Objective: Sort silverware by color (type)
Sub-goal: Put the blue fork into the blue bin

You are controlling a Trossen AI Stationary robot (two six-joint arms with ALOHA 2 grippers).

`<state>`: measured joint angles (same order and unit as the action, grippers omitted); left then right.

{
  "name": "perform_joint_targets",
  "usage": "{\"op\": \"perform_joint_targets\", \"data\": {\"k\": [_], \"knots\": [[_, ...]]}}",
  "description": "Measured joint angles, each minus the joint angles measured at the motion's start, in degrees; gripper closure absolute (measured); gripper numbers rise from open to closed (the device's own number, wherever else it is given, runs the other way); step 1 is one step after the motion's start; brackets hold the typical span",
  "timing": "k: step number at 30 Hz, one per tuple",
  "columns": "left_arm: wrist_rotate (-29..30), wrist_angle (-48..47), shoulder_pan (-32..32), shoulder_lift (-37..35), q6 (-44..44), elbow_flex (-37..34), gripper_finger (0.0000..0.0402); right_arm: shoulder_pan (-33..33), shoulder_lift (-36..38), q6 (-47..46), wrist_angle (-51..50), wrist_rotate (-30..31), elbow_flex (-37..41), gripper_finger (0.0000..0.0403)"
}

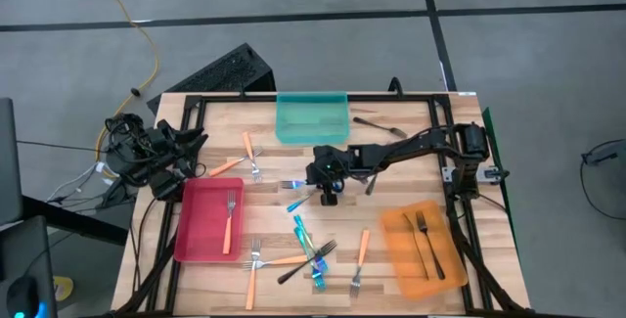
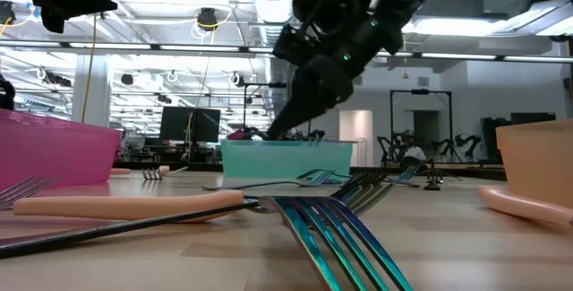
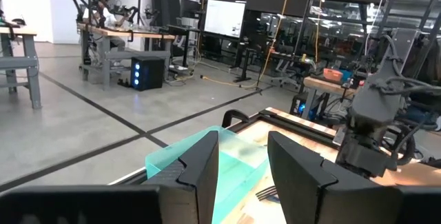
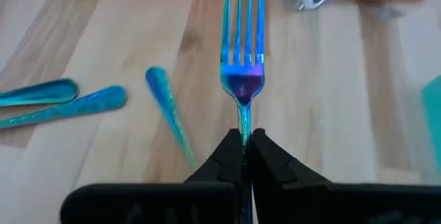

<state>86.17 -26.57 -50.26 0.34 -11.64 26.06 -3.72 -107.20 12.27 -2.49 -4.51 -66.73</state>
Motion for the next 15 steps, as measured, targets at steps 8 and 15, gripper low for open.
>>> {"op": "perform_joint_targets", "data": {"k": [8, 15], "knots": [[0.0, -0.1, 0.0, 0.0, 0.0, 0.0, 0.0289, -3.7, 0.0, 4.7, -0.7, -3.2, -5.0, 0.0372], [0.0, -0.1, 0.0, 0.0, 0.0, 0.0, 0.0289, -8.5, 0.0, 8.4, -0.7, -4.6, -8.4, 0.0372]]}}
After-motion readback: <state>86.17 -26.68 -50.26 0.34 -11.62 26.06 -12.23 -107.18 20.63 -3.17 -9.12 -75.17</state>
